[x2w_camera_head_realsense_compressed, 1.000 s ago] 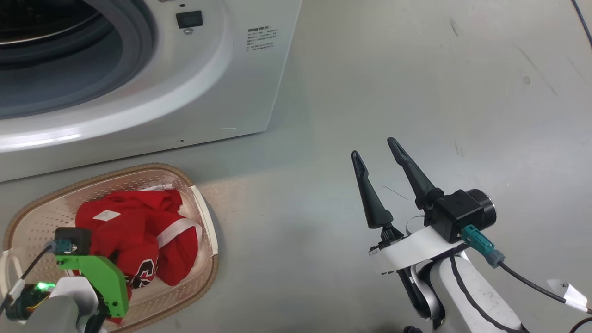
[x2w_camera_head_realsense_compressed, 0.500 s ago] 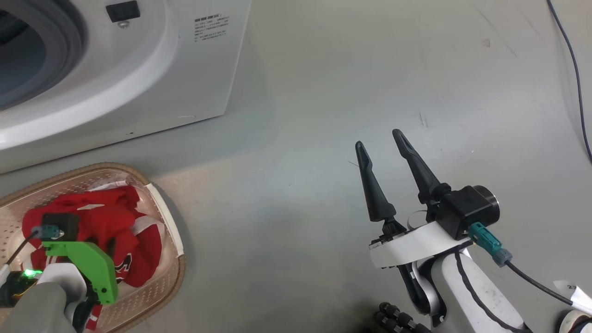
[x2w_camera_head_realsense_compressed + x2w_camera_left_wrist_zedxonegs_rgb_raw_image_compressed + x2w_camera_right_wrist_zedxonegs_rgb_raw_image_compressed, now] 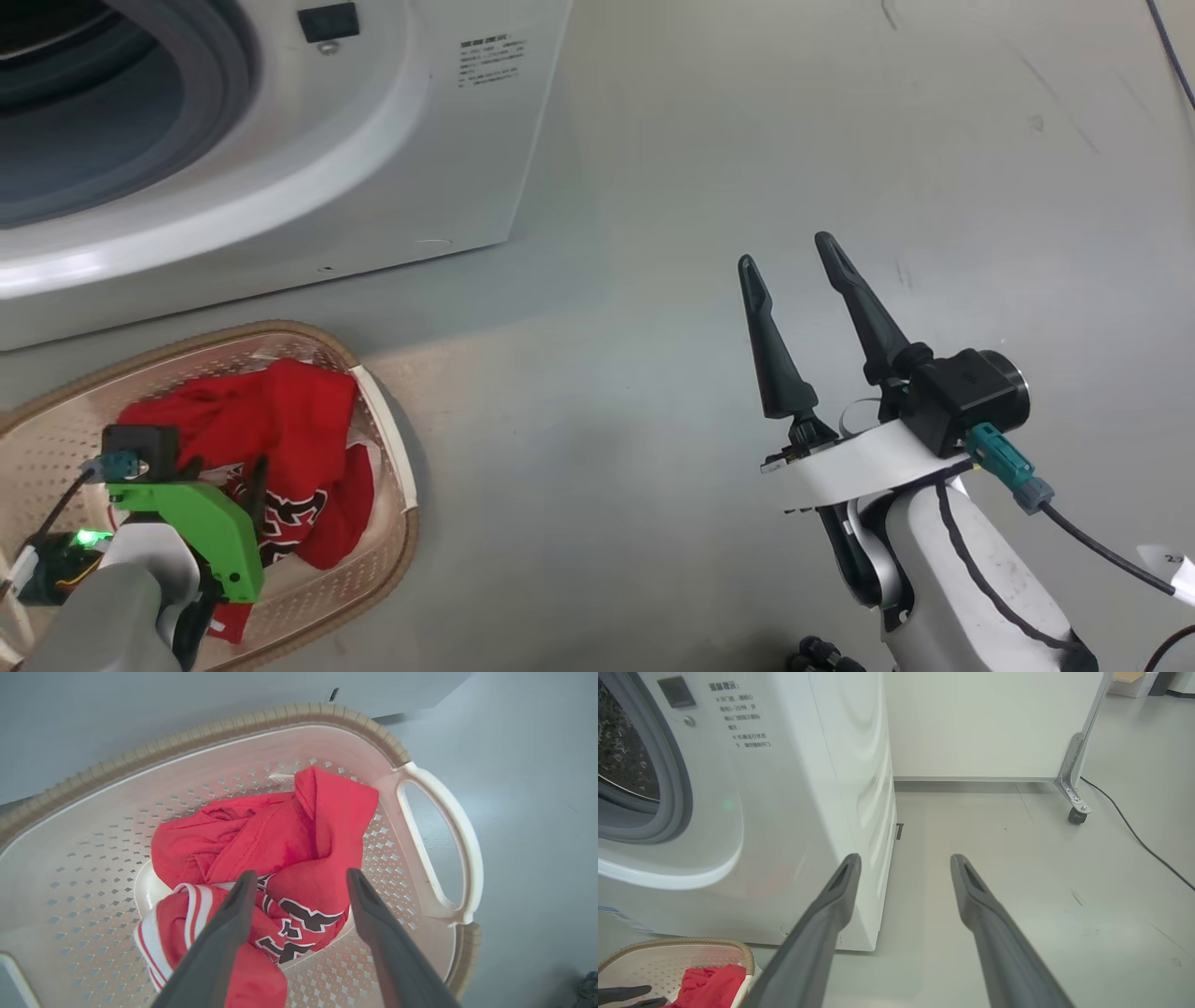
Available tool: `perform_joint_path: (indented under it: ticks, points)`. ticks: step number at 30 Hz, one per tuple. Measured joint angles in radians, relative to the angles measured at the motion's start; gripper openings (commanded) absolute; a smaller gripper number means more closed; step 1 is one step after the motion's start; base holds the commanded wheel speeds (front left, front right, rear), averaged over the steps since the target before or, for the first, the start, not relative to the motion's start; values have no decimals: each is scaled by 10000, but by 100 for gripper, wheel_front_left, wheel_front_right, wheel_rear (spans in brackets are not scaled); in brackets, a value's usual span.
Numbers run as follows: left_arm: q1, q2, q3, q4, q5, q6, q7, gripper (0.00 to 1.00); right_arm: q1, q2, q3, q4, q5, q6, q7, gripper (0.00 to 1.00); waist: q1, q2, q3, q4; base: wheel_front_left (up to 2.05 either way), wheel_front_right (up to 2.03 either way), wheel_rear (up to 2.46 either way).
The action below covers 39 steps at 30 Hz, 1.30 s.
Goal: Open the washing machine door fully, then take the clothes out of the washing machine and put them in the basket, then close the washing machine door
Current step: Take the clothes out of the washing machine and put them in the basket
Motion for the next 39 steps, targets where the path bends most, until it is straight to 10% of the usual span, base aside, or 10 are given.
perform_joint_path:
  ticks: [22, 39]
  points:
    - [476, -915, -242, -1519, -527, 0, -2080, 100, 600, -462, -1432, 779, -61, 332, 0, 100, 0, 0, -2322, 2282, 0, 0, 0]
    - [1973, -537, 897, -4865, -63, 0, -2188, 100, 1816, -466, -1693, 807, -29, 715, 0, 100, -1, 0, -4629, 3476, 0, 0, 0]
